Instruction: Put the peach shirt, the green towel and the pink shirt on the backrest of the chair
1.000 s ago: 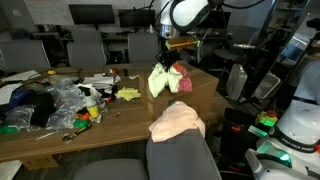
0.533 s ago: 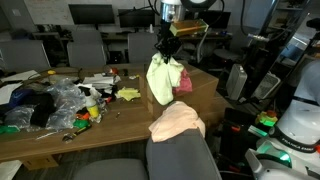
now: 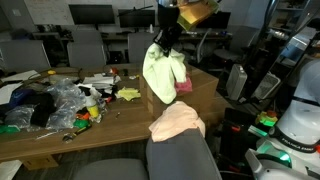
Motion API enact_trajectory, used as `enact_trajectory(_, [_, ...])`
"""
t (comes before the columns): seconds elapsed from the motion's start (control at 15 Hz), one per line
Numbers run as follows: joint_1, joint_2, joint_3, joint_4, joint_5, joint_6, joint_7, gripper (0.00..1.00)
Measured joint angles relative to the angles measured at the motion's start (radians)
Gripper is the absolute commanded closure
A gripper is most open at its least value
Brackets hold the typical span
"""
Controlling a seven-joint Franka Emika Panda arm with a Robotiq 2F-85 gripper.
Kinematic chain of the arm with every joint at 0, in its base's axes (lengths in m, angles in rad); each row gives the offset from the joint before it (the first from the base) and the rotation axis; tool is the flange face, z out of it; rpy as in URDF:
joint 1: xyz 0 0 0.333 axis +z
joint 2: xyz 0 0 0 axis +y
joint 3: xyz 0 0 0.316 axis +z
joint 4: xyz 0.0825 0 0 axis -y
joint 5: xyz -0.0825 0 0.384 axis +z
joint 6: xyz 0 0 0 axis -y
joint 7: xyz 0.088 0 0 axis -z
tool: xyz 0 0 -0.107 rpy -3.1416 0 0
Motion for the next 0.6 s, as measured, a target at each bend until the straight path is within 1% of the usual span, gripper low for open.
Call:
enact_trajectory(0.27, [0.047,0.013,0.076,0.043,-0.037,-0.083,-0.009,0.99])
enact_trajectory(0.4, [0.073,0.026,0.097,0.061,-0.037,-0.109,-0.028,0.99])
enact_trajectory(0.6, [0.106,0.049,0.11,0.082,-0.037,-0.128,-0.069,0.99])
